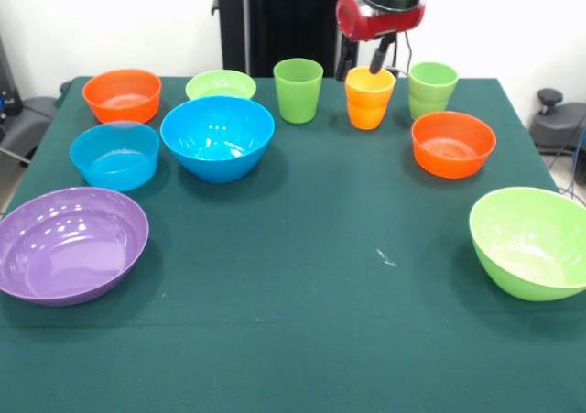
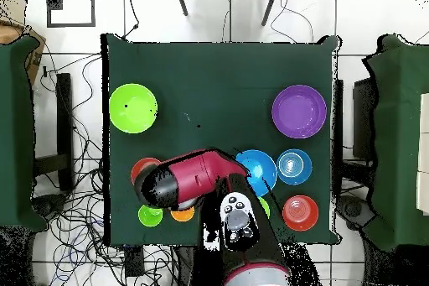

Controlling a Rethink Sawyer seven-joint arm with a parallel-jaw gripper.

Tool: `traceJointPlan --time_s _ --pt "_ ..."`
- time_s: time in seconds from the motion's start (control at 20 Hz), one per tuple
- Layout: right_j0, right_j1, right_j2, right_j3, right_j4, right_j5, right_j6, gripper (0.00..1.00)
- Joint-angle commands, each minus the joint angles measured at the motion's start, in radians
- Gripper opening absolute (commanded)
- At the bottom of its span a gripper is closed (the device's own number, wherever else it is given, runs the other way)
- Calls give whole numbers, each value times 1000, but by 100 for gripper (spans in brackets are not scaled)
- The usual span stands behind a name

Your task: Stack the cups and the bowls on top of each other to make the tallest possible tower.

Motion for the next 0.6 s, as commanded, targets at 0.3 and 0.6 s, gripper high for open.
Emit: traceJointPlan --time_s 0.3,0.6 --pt "-53 -38 204 80 -79 80 -234 100" --pt "-79 -37 240 99 -80 66 -198 100"
